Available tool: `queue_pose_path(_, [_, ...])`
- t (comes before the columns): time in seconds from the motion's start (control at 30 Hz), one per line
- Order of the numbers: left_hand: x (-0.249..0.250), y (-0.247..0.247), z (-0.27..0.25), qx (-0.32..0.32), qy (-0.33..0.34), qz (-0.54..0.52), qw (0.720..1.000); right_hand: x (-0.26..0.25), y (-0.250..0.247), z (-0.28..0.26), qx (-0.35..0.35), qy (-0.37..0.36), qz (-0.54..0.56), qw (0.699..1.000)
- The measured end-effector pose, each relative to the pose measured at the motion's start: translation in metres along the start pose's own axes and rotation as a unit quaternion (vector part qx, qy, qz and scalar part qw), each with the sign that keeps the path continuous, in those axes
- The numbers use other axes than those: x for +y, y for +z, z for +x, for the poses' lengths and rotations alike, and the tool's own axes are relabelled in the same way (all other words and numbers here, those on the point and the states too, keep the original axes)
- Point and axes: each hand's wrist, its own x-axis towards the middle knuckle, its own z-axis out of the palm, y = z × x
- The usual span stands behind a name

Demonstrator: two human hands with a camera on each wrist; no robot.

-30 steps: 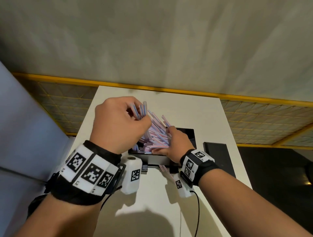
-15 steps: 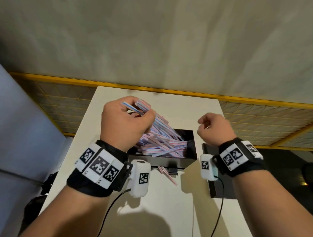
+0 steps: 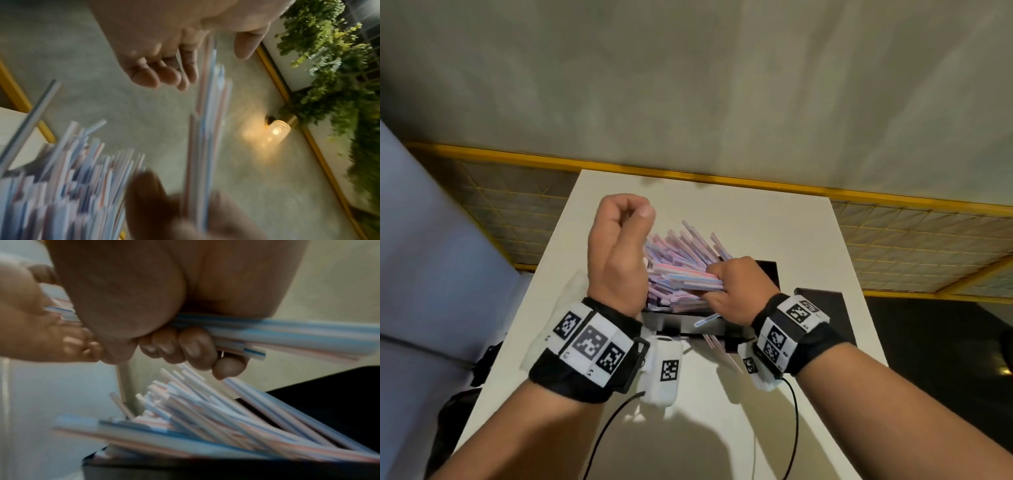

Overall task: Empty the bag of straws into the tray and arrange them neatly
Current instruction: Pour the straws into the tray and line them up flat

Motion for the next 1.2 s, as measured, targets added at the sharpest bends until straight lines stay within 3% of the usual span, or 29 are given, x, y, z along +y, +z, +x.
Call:
queue_pose_path(0.07, [-0.005, 0.011, -0.008, -0.096, 0.041, 0.081, 0.991, -0.009, 0.009, 0.003, 0.002, -0.036, 0.021, 0.999])
queue_pose_path(0.13, [-0.015, 0.019, -0.013, -0.116, 0.071, 0.158, 0.978, -0.017, 0.013, 0.009, -0.007, -0.046, 0.043, 0.998])
queue_pose_path(0.27, [-0.035, -0.002, 0.009, 0.060, 0.065, 0.128, 0.988, -0.002, 0.013, 0.011, 0.000, -0.019, 0.034, 0.999])
queue_pose_path(0.4, [-0.059, -0.030, 0.021, 0.193, -0.058, 0.107, 0.974, 0.033, 0.013, -0.008, 0.060, 0.030, -0.012, 0.998])
queue_pose_path(0.5, [-0.087, -0.035, 0.016, 0.140, -0.198, 0.116, 0.963, 0.049, 0.018, -0.020, 0.025, 0.060, -0.026, 0.998])
queue_pose_path(0.57, [-0.103, -0.032, 0.008, 0.064, -0.235, 0.147, 0.959, 0.052, 0.025, -0.022, -0.004, 0.092, 0.004, 0.996])
queue_pose_path(0.7, [-0.109, -0.029, 0.001, 0.035, -0.189, 0.221, 0.956, 0.045, 0.039, -0.015, 0.017, 0.115, 0.055, 0.992])
queue_pose_path(0.83, [-0.089, -0.030, 0.008, 0.040, -0.146, 0.203, 0.967, 0.037, 0.044, -0.007, 0.051, 0.111, 0.140, 0.983])
queue_pose_path(0.97, [-0.048, -0.029, 0.017, -0.007, -0.039, 0.201, 0.979, 0.032, 0.039, 0.000, 0.061, 0.153, 0.196, 0.967])
queue_pose_path(1.2, [0.050, -0.007, 0.014, -0.086, 0.135, 0.175, 0.971, 0.036, 0.025, 0.008, 0.016, 0.178, 0.145, 0.973])
